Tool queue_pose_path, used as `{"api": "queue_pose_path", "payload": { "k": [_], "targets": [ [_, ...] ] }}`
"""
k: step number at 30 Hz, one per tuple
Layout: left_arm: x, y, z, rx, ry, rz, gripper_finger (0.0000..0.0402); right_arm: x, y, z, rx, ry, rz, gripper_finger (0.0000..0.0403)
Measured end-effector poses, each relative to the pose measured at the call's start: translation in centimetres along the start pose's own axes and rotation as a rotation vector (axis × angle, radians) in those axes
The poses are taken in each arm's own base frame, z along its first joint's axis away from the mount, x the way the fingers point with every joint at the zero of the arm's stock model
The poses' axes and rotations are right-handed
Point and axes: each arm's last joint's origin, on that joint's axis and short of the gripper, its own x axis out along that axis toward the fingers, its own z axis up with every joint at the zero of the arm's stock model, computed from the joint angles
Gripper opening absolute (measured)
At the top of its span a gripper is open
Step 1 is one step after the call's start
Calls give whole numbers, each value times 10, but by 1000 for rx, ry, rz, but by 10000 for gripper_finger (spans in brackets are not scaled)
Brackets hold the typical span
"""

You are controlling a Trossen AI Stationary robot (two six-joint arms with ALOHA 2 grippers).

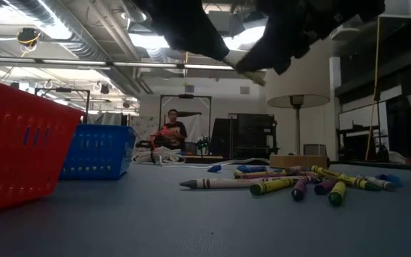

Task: Sort crayons
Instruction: Put the green crayon into the blue green bin

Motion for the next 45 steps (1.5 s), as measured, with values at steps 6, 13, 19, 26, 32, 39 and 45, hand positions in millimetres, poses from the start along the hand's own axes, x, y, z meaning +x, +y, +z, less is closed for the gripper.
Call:
{"api": "queue_pose_path", "payload": {
  "k": [6,13,19,26,32,39,45],
  "targets": [
    [0,1,-3,-193,28,13,135,0,0,2,-15,-19,-14,17],
    [0,7,-3,-458,-31,185,135,0,0,2,12,-17,-15,17],
    [2,11,-2,-543,-36,178,135,0,0,2,8,-19,-16,17],
    [2,11,4,-575,-84,144,135,0,0,3,-12,-32,-14,17],
    [4,16,5,-588,-90,158,135,0,0,3,-18,-32,-14,17],
    [5,20,5,-595,-89,164,134,0,0,3,-21,-32,-14,17],
    [5,20,5,-595,-89,163,104,0,0,3,-21,-32,-14,17]
  ]
}}
